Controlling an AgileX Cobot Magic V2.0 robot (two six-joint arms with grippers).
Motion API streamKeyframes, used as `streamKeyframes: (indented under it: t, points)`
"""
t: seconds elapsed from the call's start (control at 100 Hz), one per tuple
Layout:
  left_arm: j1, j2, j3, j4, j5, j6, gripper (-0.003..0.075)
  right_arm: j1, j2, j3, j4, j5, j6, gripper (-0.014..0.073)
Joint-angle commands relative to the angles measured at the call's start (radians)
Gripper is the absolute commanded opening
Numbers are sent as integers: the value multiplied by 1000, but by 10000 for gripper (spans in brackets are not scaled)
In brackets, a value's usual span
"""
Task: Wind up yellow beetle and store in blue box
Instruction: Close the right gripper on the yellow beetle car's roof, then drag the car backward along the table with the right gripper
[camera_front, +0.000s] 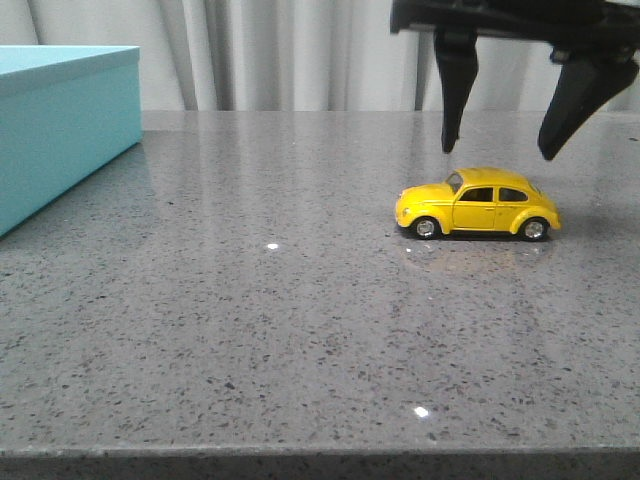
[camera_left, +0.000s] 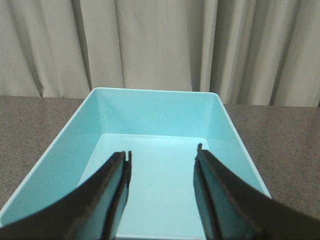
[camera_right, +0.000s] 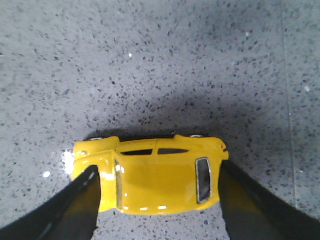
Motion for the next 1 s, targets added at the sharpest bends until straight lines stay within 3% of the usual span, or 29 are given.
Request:
streamKeyframes:
  t: [0.0,0.75,0.99]
  points:
    - [-5,12,-34,-11,-83,-4,300,0,-24,-35,-7,-27,8,507]
    - [-5,12,-34,-11,-83,-4,300,-16,37,-13,7,43,8,507]
    - [-5,12,-34,-11,-83,-4,300,-69,4,56,-69,49,7,507]
